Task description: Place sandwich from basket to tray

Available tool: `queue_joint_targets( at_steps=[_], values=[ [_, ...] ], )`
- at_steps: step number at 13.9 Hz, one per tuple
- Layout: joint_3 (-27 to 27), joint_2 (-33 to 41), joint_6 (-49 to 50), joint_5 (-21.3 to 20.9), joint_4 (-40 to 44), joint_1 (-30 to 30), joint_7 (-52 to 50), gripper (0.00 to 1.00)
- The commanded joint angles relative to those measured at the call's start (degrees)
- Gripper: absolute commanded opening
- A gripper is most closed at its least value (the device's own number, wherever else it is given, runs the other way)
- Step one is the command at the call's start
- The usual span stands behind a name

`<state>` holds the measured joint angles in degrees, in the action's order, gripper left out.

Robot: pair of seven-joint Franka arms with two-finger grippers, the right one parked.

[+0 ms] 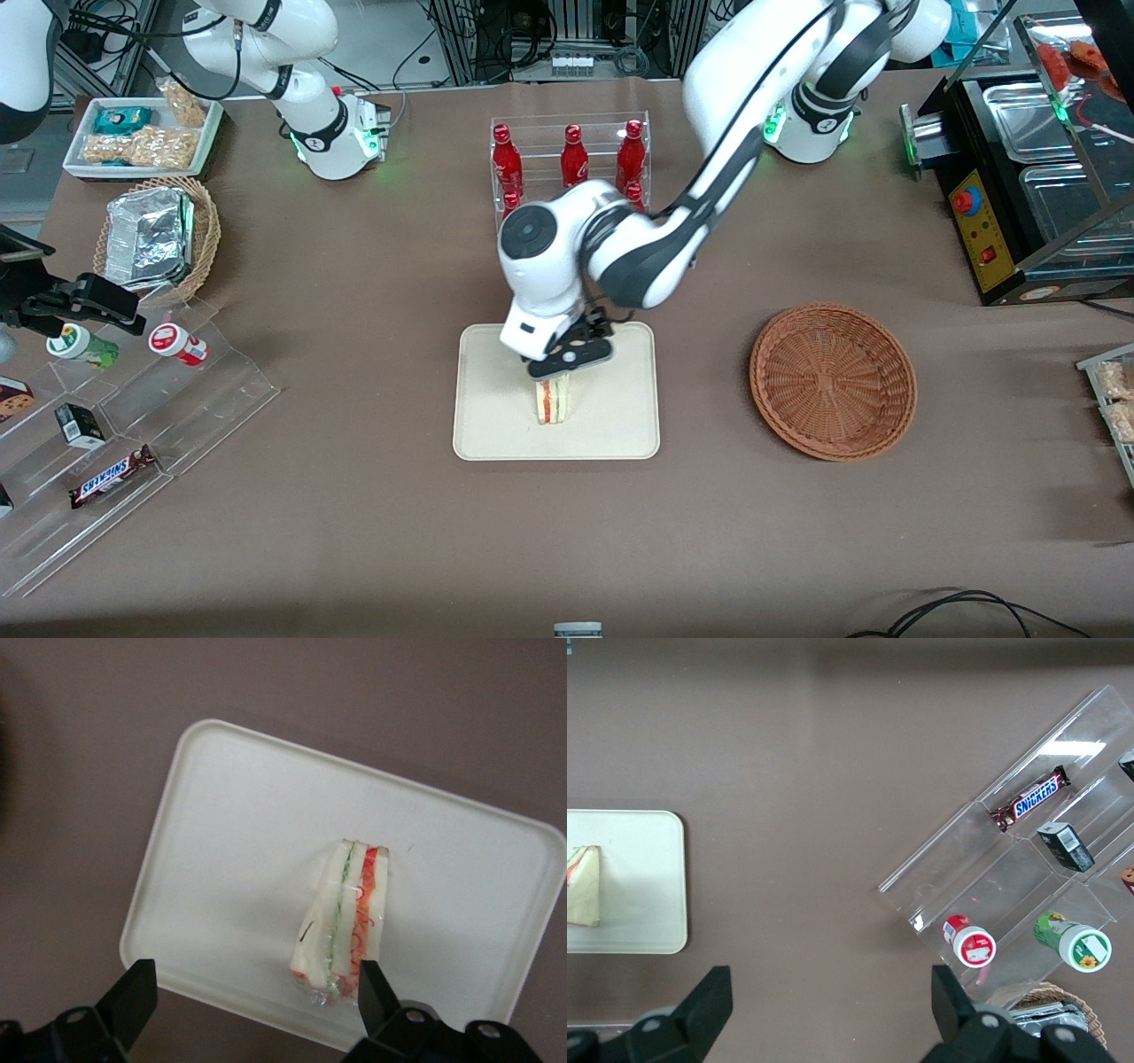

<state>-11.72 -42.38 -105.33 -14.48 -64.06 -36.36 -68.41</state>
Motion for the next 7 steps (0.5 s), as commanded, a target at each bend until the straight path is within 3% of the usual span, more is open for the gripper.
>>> queue_joint_targets(
  at_steps=[1, 2, 5, 7],
  values=[
    [-0.1, 11.1, 9.0, 3.5, -5.1, 4.4, 1.6, 1.00],
    [-0.2, 15.5, 11.8, 4.1, -8.9, 6.5, 4.2, 1.00],
    [-0.1, 30.8, 16.5, 12.6, -21.2, 17.4, 21.8, 1.00],
    [-0.1, 34.8, 26.1, 14.1, -21.9, 24.5, 33.1, 1.00]
  ],
)
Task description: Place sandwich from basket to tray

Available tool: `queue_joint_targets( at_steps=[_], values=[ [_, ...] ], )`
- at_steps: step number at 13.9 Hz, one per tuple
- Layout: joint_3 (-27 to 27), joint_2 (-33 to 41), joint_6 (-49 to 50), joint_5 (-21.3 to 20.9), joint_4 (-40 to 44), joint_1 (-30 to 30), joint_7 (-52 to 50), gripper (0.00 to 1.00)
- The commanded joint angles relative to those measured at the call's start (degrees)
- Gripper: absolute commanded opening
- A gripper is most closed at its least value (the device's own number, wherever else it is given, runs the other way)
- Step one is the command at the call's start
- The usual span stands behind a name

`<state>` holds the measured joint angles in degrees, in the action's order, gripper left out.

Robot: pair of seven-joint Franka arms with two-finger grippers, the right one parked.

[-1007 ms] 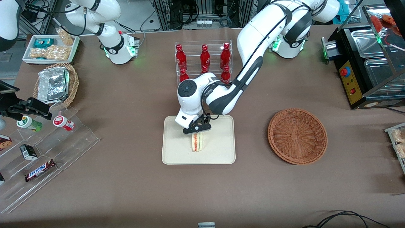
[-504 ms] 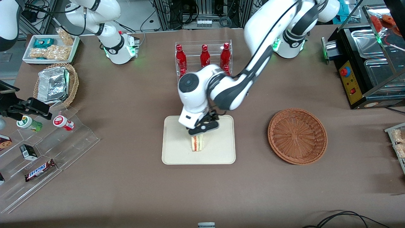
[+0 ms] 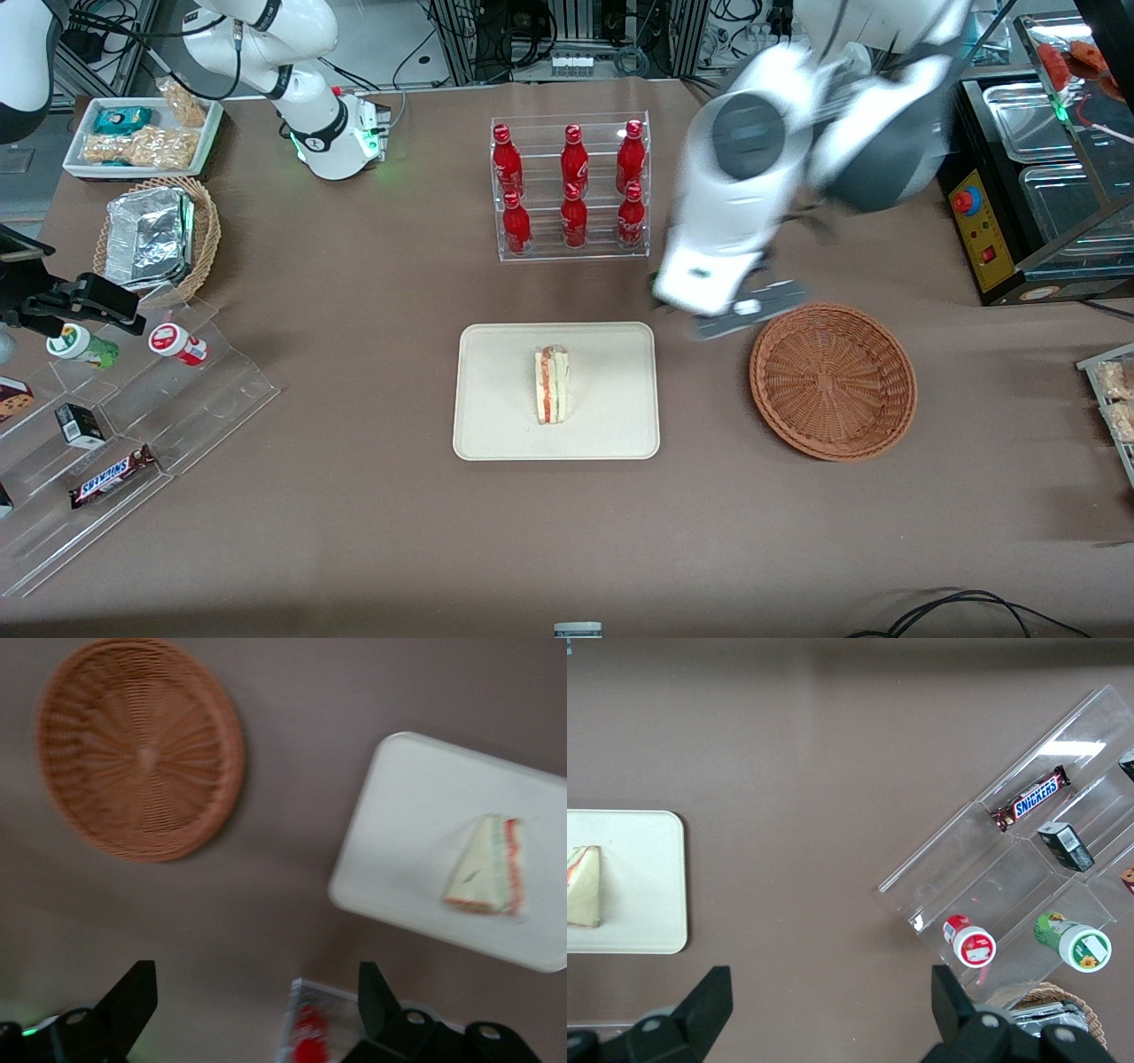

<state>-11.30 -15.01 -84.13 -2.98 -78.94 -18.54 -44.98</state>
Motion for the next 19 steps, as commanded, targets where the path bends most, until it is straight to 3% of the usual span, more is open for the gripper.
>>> queue_joint_targets(
  at_steps=[1, 5, 7, 10, 11, 15, 19],
  values=[
    [-0.4, 8.6, 8.4, 2.6, -6.8, 9.0, 14.3, 1.00],
    [-0.3, 13.9, 17.3, 1.9, -8.3, 25.4, 31.9, 1.00],
    [-0.3, 15.8, 17.9, 2.0, -10.3, 29.8, 36.0, 1.00],
    [-0.3, 23.4, 9.4, 1.8, -22.6, 30.1, 35.5, 1.00],
    [-0.3, 23.8, 8.6, 1.8, -23.1, 30.1, 35.2, 1.00],
    [-0.5, 21.3, 12.0, -1.9, -15.1, 30.0, 36.1, 1.00],
    [-0.4, 18.4, 14.2, -1.3, -7.3, 30.1, 36.1, 1.00]
  ],
)
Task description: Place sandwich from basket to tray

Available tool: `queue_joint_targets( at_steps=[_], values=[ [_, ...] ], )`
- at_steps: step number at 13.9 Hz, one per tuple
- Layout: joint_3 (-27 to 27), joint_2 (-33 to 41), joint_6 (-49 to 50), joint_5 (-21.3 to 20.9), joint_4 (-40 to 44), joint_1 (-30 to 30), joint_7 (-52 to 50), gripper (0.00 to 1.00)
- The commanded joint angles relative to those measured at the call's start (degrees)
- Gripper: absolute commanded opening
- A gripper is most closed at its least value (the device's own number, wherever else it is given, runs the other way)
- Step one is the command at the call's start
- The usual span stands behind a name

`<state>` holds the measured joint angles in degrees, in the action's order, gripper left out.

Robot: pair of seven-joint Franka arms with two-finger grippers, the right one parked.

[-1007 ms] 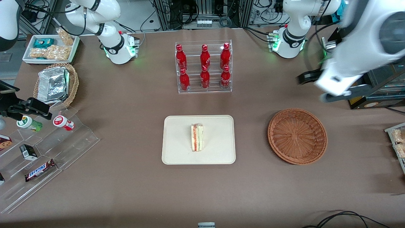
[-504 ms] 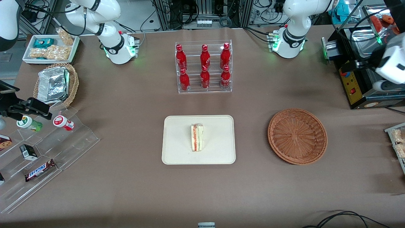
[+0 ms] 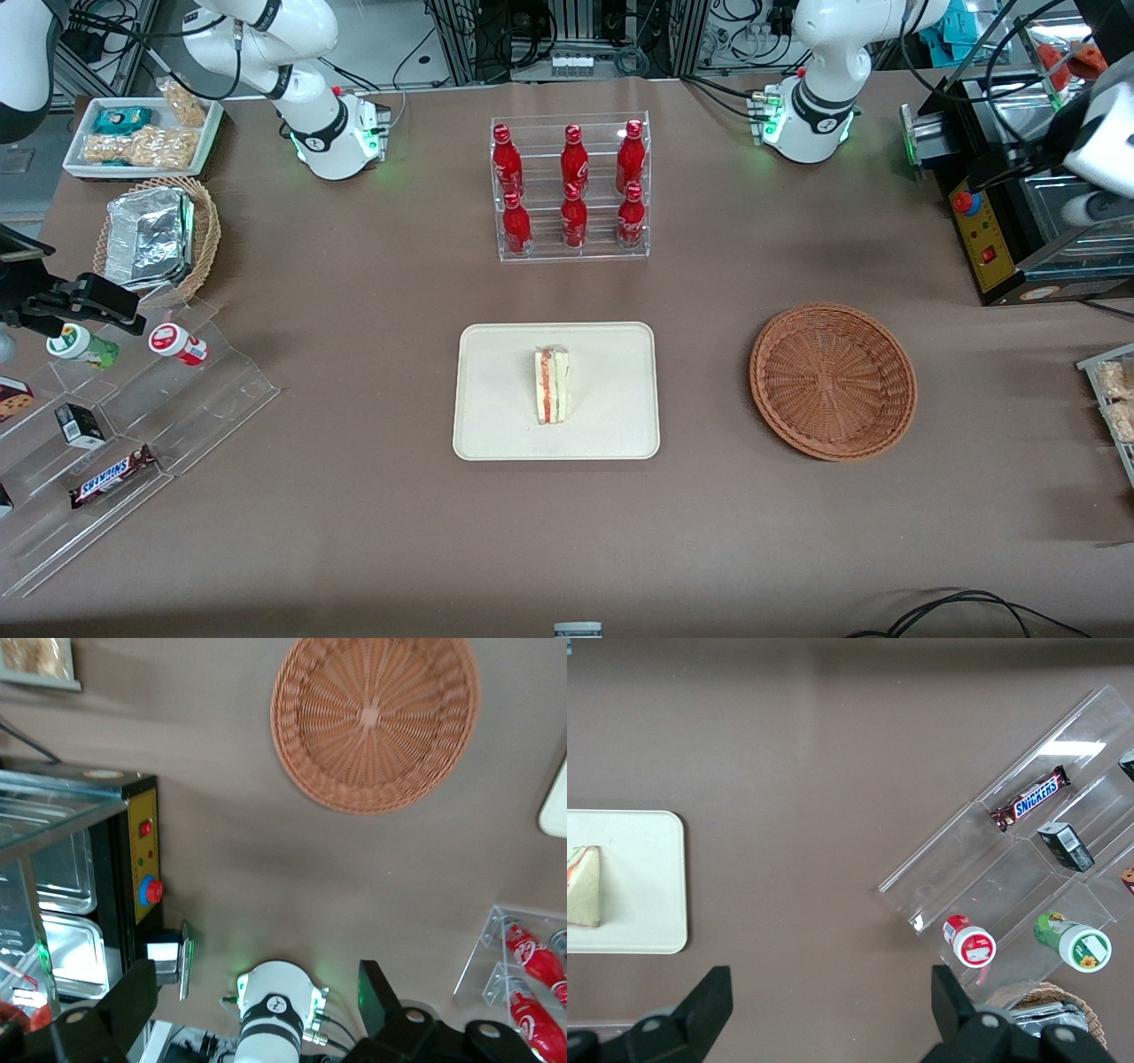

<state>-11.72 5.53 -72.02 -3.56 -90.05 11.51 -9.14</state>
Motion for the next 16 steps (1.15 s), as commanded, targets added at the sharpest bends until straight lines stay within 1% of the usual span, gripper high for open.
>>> queue_joint_targets(
  at_steps=[1, 3, 5, 10, 16],
  values=[
    [0.0, -1.8, 2.0, -0.7, 3.9, 0.0, 0.3, 1.00],
    [0.0, -1.7, 2.2, 0.2, 3.9, 0.0, -0.4, 1.00],
    [-0.3, -1.6, 5.1, -1.5, 3.6, -0.3, 0.3, 1.00],
    [-0.2, -1.1, 2.5, 2.1, 3.3, -0.4, 0.3, 1.00],
    [-1.2, -1.8, 1.6, 2.0, 3.9, -0.5, 0.3, 1.00]
  ],
)
